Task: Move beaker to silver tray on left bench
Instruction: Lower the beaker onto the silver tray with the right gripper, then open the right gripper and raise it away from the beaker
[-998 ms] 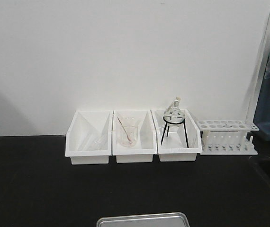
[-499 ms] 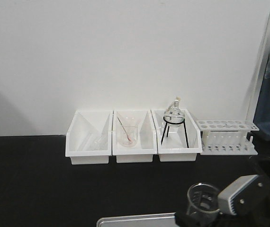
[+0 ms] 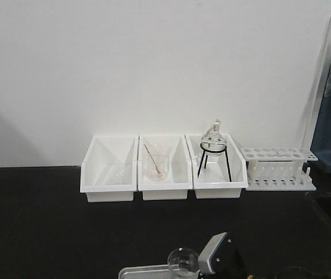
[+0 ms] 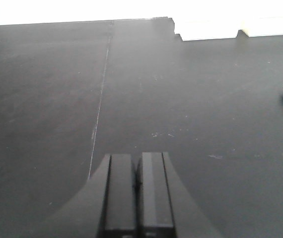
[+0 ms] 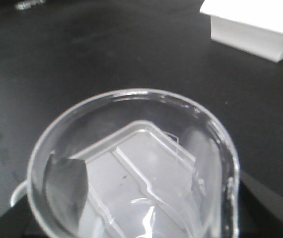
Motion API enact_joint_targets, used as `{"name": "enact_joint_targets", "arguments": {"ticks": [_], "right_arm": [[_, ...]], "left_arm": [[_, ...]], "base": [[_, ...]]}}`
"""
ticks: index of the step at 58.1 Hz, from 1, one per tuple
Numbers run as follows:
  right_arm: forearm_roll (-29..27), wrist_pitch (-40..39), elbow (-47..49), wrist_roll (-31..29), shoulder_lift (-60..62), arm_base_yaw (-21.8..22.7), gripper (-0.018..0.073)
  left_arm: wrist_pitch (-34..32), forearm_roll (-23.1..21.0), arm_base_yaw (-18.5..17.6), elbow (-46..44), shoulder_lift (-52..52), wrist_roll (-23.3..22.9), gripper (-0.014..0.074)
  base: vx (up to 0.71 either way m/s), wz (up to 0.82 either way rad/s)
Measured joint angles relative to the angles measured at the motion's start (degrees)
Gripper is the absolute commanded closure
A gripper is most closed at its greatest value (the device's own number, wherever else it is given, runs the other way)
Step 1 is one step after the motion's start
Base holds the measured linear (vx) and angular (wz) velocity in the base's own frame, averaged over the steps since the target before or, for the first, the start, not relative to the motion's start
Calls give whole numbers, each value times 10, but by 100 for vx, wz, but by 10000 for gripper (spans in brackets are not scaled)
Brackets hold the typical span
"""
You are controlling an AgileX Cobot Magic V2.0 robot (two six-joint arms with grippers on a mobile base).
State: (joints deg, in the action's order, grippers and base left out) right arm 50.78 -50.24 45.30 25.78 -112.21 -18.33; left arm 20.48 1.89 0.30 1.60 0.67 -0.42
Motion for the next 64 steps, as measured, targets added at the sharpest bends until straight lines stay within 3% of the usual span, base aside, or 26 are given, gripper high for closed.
{"name": "enact_joint_targets", "arguments": {"ticks": [11,33,48,64], "right_arm": [[-9,52,7,-35,-17,-10,562],[-48,53,8,-70,-52,-10,502],[-49,56,9,-71,-52,-10,295],[-49,56,9,-71,-52,-10,-1]], "left_arm": [[0,0,0,0,0,0,595],[0,0,0,0,0,0,595],[0,0,0,0,0,0,595],[0,0,0,0,0,0,595]], "base": [[0,0],[0,0],[0,0],[0,0]]}}
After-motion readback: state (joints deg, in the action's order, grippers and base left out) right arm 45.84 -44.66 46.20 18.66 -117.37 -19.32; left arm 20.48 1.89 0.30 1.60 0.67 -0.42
